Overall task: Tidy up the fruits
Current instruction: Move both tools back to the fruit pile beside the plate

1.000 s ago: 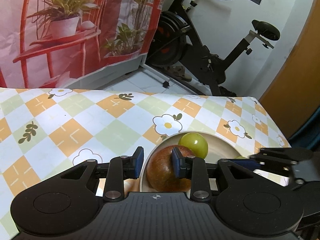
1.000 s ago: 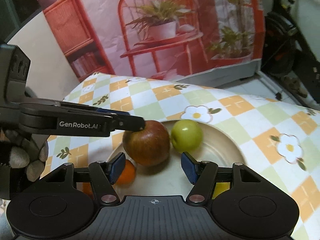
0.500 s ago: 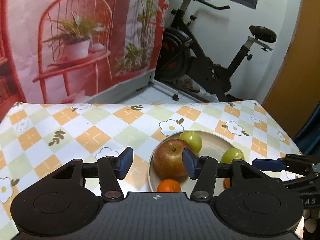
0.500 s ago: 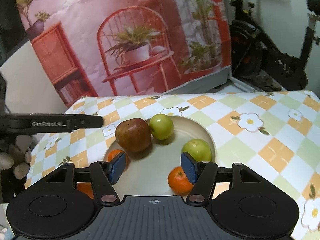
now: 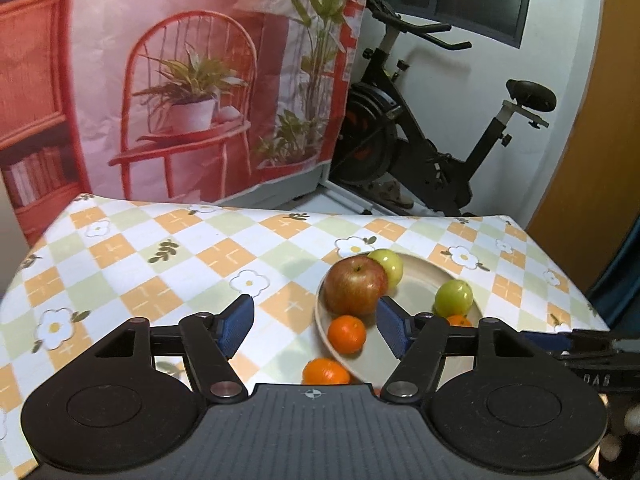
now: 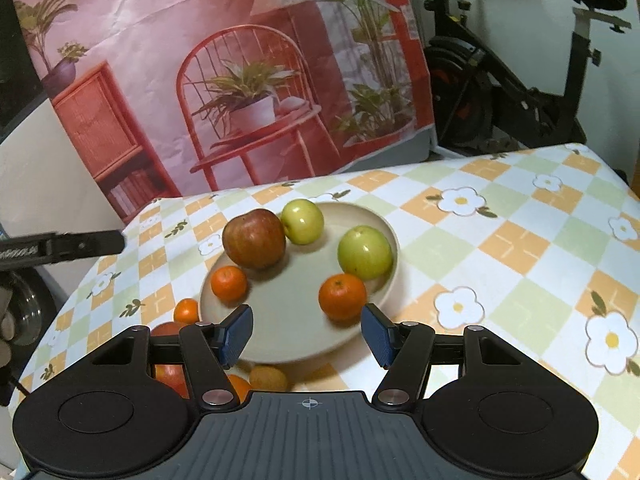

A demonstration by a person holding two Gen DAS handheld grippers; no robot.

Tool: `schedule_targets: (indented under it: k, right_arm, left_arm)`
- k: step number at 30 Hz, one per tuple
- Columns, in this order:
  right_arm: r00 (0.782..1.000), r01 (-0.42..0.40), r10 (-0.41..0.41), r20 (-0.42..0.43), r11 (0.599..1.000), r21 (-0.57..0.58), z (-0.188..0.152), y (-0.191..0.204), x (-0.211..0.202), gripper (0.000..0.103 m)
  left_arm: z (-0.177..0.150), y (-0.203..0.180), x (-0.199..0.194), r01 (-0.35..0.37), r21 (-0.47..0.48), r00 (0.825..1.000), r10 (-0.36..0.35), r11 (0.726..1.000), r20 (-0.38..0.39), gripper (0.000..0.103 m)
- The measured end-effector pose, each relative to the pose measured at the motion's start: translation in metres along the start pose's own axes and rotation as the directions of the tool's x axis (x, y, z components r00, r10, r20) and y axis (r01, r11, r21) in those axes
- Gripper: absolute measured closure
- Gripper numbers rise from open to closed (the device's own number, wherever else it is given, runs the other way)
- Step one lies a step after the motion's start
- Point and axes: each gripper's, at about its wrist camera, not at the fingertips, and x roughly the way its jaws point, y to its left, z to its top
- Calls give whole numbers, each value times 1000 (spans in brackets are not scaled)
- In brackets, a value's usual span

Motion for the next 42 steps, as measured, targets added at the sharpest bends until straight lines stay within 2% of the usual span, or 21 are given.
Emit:
schedule_targets:
  k: [7, 11, 17, 20, 26, 31, 36, 42]
  right_arm:
    - [1000, -10, 10, 4, 1000, 2, -9, -2, -5, 46]
    - [1000, -17, 17, -3, 1000, -17, -12, 1, -7, 49]
    - [999, -38, 37, -29, 999, -34, -14, 4, -6, 53]
    - [997, -54, 52, -51, 998, -39, -16, 5, -4, 57]
    - [992, -92, 86, -95, 994, -66, -19, 15, 1, 65]
    - [983, -132, 119, -140, 987, -89, -18, 25, 8, 70]
    - [975, -160, 137, -173, 979, -125, -17, 36, 14, 71]
    - [969, -178, 148, -200, 974, -143, -15, 43, 21, 71]
  left_arm:
    - [-19, 1, -23, -24, -28, 1000, 25, 999, 15, 34]
    - [-28, -3, -30, -42, -7, 999, 42, 999, 15, 35]
    - [-41, -8, -34, -40, 10, 999, 40, 999, -6, 41]
    - [-48, -9, -33, -40, 14, 999, 41, 999, -19, 48]
    - [-64, -14, -34, 0, 4, 999, 0, 1000, -47, 63]
    - [-74, -20, -33, 35, 13, 997, -34, 999, -62, 64]
    - [-83, -28, -29, 69, 36, 994, -65, 997, -90, 70]
    - [-89, -26, -22, 84, 21, 990, -81, 996, -119, 70]
